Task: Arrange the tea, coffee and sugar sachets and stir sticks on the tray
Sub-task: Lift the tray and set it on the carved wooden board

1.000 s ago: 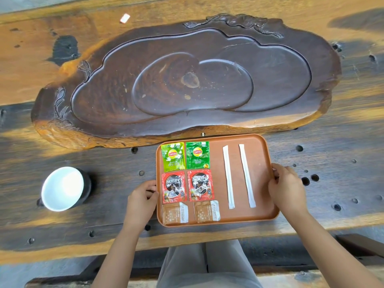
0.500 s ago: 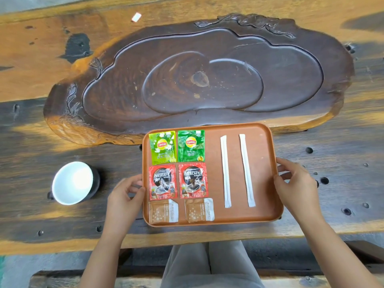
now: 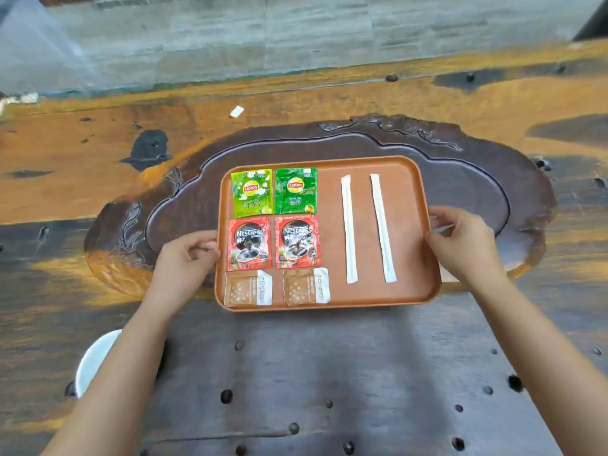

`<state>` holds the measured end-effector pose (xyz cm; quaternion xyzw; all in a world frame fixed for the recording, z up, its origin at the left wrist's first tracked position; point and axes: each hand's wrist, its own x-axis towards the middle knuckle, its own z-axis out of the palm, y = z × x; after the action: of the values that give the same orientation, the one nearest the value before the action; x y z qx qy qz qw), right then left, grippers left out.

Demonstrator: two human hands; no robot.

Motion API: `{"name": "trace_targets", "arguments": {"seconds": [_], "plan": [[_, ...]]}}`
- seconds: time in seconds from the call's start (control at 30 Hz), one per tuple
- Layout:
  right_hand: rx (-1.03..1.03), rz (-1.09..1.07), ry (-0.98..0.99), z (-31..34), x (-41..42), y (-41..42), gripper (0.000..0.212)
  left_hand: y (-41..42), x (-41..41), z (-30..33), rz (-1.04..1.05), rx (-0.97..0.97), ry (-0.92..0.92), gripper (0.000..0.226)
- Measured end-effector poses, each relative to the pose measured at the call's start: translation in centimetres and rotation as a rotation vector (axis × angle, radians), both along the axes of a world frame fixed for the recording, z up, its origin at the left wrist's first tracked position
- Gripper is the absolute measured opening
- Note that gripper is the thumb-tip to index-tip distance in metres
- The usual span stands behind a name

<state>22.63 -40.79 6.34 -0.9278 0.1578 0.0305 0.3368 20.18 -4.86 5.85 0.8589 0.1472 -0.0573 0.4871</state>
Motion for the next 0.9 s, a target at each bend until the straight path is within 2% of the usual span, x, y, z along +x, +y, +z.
{"name": "trace_targets", "arguments": {"seconds": [0.1, 0.2, 0.3, 0.9], "plan": [[-0.002, 0.008, 0.005, 0.3, 4.1, 0.1, 0.039, -0.1, 4.4, -0.2, -0.004, 0.01, -0.006, 0.043], [-0.014, 0.019, 0.02, -0.1, 7.4, 0.3, 0.04, -0.1, 7.9, -1.1, -0.005, -0.001, 0.003, 0.027], [-0.026, 0.043, 0.035, -1.4, 9.4, 0.4, 0.04, -0.4, 10.0, -1.9, 0.015, -0.013, 0.022, 0.025], [-0.082, 0.102, 0.098, -6.2, 11.3, 1.0, 0.039, 0.1, 11.2, -6.3, 0.067, 0.032, 0.129, 0.027]]}}
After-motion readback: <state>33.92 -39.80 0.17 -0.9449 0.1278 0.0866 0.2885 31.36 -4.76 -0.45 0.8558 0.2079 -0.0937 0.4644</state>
